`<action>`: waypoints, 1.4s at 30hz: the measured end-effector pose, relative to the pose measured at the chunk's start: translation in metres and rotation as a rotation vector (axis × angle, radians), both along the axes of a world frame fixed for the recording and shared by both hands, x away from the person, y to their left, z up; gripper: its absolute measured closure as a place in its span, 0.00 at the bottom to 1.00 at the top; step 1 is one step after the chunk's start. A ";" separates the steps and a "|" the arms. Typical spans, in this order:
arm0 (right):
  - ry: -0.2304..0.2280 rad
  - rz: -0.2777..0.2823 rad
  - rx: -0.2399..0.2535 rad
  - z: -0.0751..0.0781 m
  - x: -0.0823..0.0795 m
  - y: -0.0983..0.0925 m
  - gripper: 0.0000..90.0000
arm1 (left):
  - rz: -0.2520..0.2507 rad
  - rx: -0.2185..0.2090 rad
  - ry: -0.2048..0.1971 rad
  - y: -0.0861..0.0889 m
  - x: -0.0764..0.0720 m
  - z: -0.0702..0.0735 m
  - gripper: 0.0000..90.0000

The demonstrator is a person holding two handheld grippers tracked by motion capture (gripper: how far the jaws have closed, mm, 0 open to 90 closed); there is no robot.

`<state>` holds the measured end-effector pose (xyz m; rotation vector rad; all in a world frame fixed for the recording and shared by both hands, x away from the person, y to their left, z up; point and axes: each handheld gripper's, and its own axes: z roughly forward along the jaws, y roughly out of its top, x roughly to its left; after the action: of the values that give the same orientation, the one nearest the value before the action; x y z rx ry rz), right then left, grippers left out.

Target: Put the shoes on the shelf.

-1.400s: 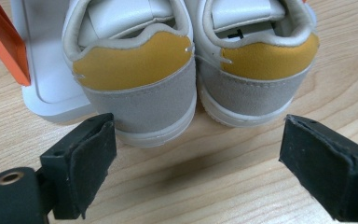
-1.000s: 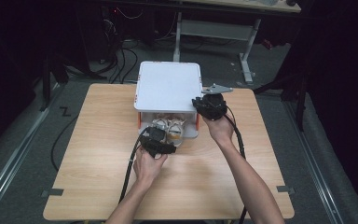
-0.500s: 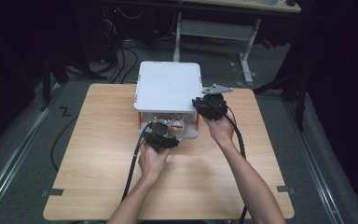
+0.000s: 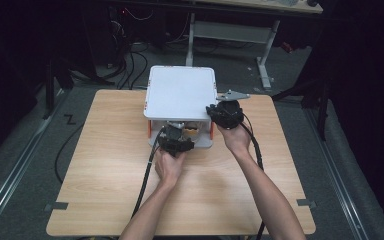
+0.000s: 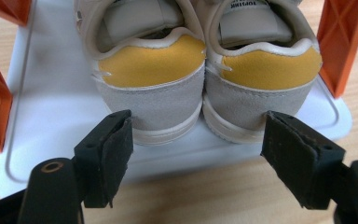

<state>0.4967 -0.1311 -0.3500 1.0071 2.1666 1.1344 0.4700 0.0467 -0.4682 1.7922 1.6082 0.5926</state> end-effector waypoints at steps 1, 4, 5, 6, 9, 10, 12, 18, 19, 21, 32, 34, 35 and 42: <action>0.001 0.000 0.001 0.000 0.000 0.000 0.86 | 0.011 -0.006 -0.008 0.000 0.001 -0.001 0.28; 0.004 -0.001 0.004 0.000 0.000 0.000 0.86 | 0.018 0.005 -0.008 0.001 0.005 -0.001 0.29; 0.004 -0.001 0.004 0.000 0.000 0.000 0.86 | 0.018 0.005 -0.008 0.001 0.005 -0.001 0.29; 0.002 -0.002 0.000 0.000 0.000 0.000 0.86 | 0.017 0.008 -0.007 0.001 0.006 0.000 0.29; 0.005 -0.007 0.007 0.000 0.000 0.000 0.86 | 0.001 0.029 0.009 0.003 0.006 -0.001 0.29; 0.005 -0.004 0.002 0.000 0.000 0.000 0.86 | -0.006 0.029 0.016 0.004 0.006 -0.002 0.30; 0.007 -0.003 -0.003 0.001 0.000 0.001 0.86 | -0.017 0.014 0.012 0.008 0.004 -0.003 0.29; -0.004 -0.010 -0.007 0.000 -0.001 0.002 0.86 | -0.032 0.021 -0.005 0.008 -0.003 0.000 0.29; -0.004 -0.010 -0.007 0.000 -0.001 0.002 0.86 | -0.032 0.021 -0.005 0.008 -0.003 0.000 0.29; -0.017 -0.012 -0.033 0.001 -0.002 0.004 0.86 | -0.049 0.030 -0.018 0.009 -0.009 0.002 0.30; -0.026 -0.008 -0.023 -0.001 -0.002 0.004 0.86 | -0.173 -0.047 -0.114 0.029 -0.036 0.016 0.34; -0.023 -0.007 -0.021 -0.001 -0.002 0.004 0.85 | -0.178 -0.041 -0.132 0.032 -0.041 0.019 0.34; -0.023 -0.007 -0.021 -0.001 -0.002 0.004 0.85 | -0.178 -0.041 -0.132 0.032 -0.041 0.019 0.34; -0.025 -0.007 -0.009 0.003 -0.008 -0.001 0.81 | -0.226 -0.039 -0.163 0.044 -0.060 0.033 0.33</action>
<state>0.4885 -0.1319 -0.3473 0.9912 2.1447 1.1270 0.4102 0.0910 -0.4352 1.8157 1.2791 0.5812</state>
